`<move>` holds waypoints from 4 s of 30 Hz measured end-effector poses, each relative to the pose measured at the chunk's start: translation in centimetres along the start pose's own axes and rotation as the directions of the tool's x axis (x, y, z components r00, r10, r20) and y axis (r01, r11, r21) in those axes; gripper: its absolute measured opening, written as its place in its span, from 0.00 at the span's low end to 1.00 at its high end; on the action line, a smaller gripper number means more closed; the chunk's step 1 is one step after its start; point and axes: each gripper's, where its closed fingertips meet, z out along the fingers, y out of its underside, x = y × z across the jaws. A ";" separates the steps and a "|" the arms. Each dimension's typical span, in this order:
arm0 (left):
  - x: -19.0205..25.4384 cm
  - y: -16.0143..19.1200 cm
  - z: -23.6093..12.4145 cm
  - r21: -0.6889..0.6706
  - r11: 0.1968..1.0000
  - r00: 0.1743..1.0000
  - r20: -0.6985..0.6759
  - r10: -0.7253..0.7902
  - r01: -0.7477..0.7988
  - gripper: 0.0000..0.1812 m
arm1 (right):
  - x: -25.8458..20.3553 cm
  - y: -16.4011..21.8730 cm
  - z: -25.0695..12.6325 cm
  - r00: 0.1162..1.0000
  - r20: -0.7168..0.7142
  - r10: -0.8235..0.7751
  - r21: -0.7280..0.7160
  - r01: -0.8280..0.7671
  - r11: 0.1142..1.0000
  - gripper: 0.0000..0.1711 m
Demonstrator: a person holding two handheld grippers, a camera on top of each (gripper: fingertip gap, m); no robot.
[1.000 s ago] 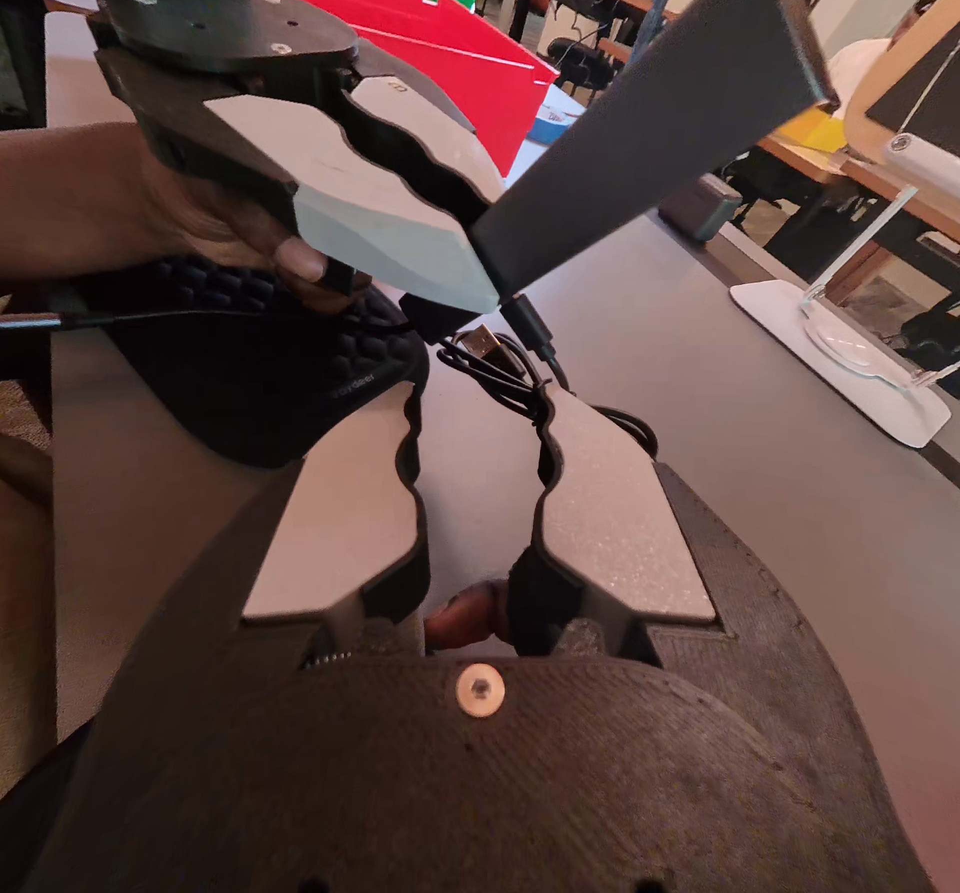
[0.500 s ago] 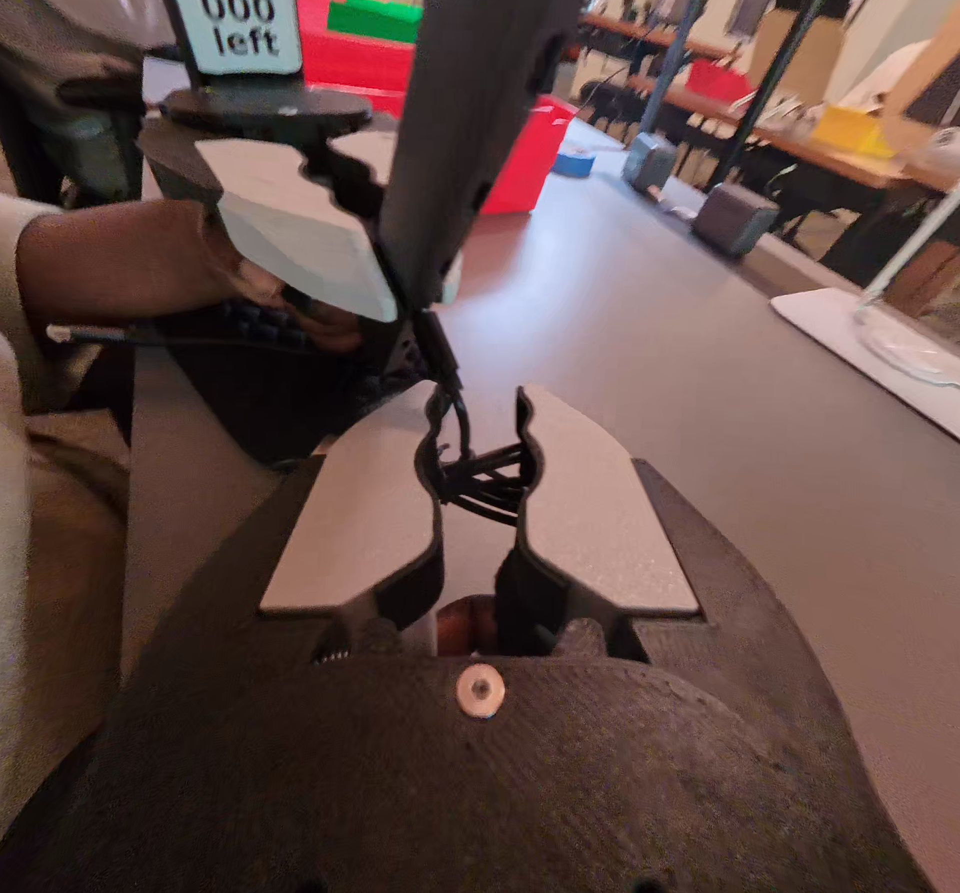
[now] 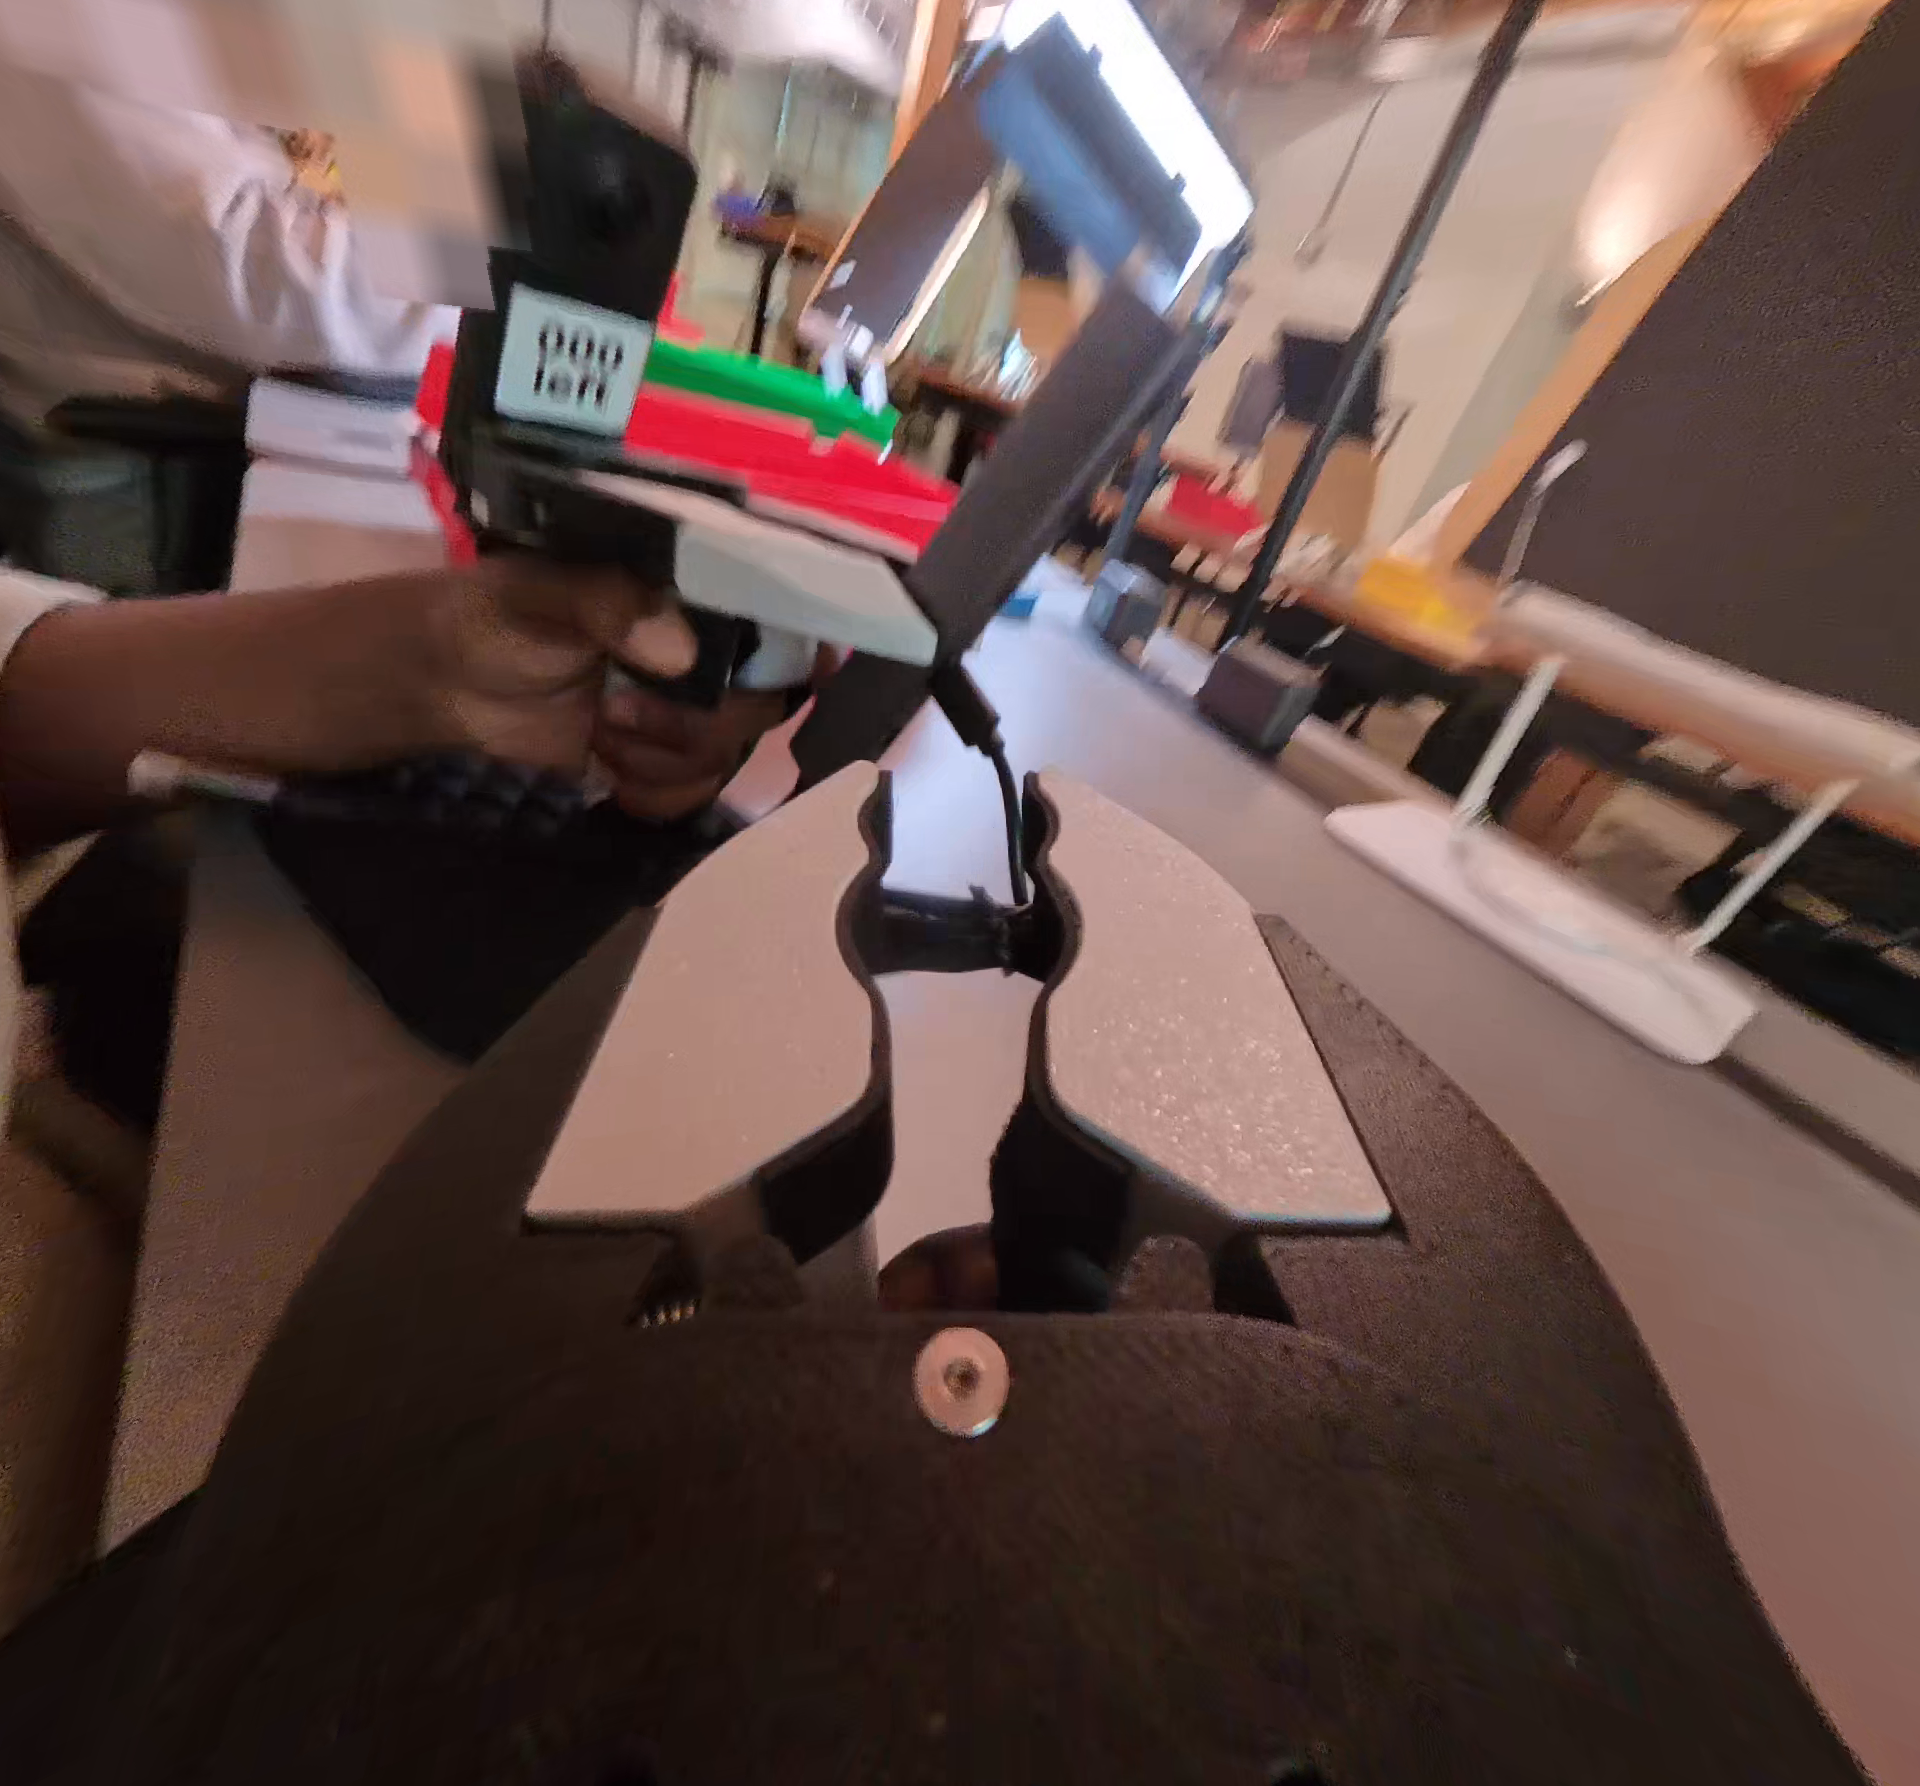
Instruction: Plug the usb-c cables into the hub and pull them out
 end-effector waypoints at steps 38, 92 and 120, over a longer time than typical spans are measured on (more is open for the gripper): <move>-1.0 1.5 -0.3 -0.070 0.925 0.924 -0.059 -0.377 0.373 0.06 | 0.7 3.8 3.2 0.805 -0.110 -0.583 -0.393 0.504 0.769 0.06; 0.2 6.0 1.8 -0.355 0.904 0.968 0.006 -0.253 0.238 0.05 | 1.0 6.0 2.0 0.779 -0.104 -0.618 -0.489 0.501 0.714 0.17; -6.0 -1.0 -4.1 0.099 0.968 0.938 0.241 -0.247 0.230 0.00 | 4.5 10.2 -0.1 0.809 -0.124 -0.575 -0.730 0.318 0.605 0.06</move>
